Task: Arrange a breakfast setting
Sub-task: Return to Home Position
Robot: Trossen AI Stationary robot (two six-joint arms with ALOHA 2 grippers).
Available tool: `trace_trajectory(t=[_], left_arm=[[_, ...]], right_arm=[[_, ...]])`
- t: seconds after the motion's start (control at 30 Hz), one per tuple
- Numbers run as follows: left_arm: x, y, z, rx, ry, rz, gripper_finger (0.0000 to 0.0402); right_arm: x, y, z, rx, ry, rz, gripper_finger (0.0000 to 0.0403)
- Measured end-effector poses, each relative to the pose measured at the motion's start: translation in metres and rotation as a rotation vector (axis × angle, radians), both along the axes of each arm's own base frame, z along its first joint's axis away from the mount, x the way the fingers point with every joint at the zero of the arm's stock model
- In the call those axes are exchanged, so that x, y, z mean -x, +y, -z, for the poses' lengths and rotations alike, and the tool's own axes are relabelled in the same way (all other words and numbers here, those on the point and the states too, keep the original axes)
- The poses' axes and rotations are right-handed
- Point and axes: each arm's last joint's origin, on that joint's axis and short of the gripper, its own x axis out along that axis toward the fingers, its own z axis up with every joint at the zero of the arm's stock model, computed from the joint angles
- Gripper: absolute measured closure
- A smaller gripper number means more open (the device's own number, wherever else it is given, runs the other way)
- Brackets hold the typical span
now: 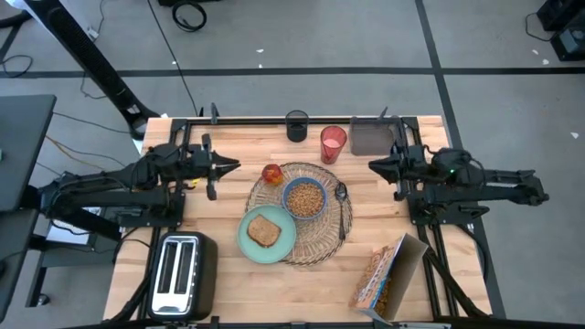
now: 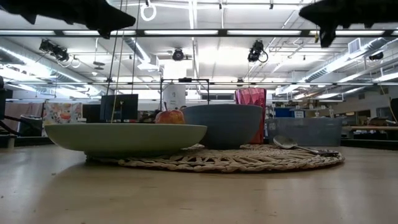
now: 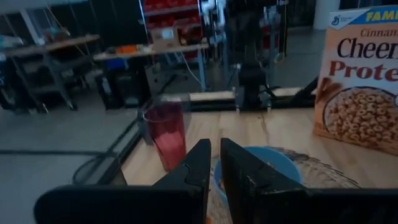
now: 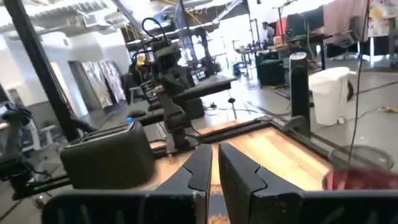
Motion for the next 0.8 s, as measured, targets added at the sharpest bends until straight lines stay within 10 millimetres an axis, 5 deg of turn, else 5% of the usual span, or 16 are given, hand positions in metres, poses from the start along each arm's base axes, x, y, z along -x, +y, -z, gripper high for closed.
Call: trace_trajectory(t=[0.27, 0.53, 0.8], left_arm=[[0.021, -0.005, 0.039, -0.011, -0.014, 0.0, 0.0356], [0.044, -0.009, 0.075, 0.066, -0.149, -0.023, 0.0356], [0.05, -0.013, 0.106, 0.058, -0.174, -0.065, 0.0356]], right_arm=[[0.007, 0.006, 0.045, 0.039, -0.081, -0.196, 0.0364], [0.01, 0.003, 0.078, 0.035, -0.171, -0.082, 0.0364], [0.008, 0.007, 0.08, 0.035, -0.152, -0.109, 0.0364]])
